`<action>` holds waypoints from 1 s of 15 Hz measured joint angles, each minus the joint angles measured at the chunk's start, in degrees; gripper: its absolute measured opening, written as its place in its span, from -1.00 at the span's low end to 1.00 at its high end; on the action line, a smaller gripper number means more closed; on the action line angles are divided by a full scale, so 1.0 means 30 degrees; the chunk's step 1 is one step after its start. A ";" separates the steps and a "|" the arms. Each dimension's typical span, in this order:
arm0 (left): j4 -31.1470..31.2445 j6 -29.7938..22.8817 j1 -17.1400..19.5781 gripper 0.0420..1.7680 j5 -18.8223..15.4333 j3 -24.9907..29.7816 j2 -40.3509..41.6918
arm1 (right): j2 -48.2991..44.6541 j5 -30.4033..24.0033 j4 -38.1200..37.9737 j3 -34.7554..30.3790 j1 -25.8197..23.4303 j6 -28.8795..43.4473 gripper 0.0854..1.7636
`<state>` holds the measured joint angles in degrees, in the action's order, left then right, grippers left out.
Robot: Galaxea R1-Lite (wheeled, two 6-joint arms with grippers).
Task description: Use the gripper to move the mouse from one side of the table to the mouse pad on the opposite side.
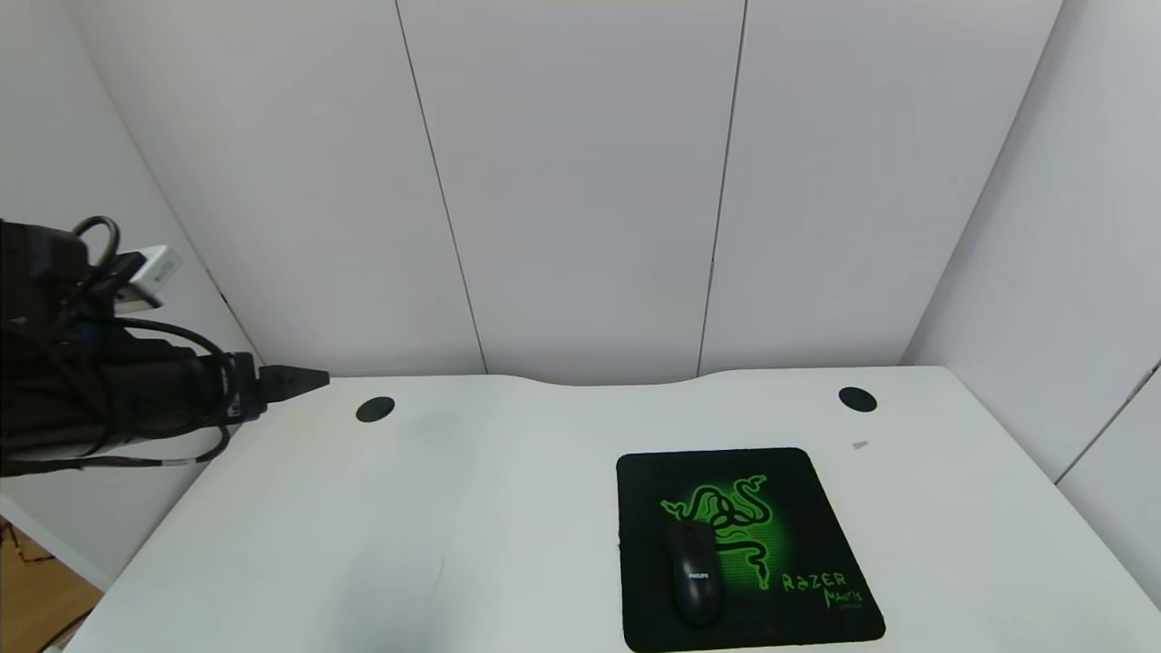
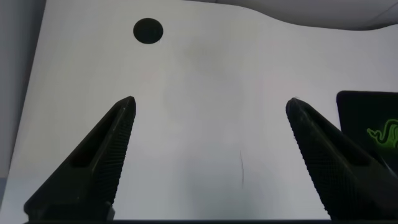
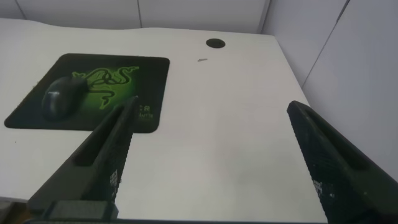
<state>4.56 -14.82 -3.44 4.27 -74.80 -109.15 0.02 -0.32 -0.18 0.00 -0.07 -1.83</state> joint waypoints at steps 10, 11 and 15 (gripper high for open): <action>-0.2365 0.4624 0.2881 0.94 -0.4539 1.3406 2.0273 | 0.0000 -0.0004 0.0028 0.0000 -0.0012 0.0000 0.94; -0.2320 0.4669 0.2824 0.94 -0.4693 1.3727 2.1354 | 0.0000 -0.0004 0.0028 0.0000 -0.0012 0.0000 0.94; -0.2219 0.4762 0.2613 0.94 -0.5161 1.5031 2.5580 | 0.0000 0.0000 0.0028 0.0000 -0.0008 0.0000 0.94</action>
<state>-2.10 -0.54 4.40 -11.22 -29.71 -32.41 0.02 -0.32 -0.10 0.00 -0.10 -1.83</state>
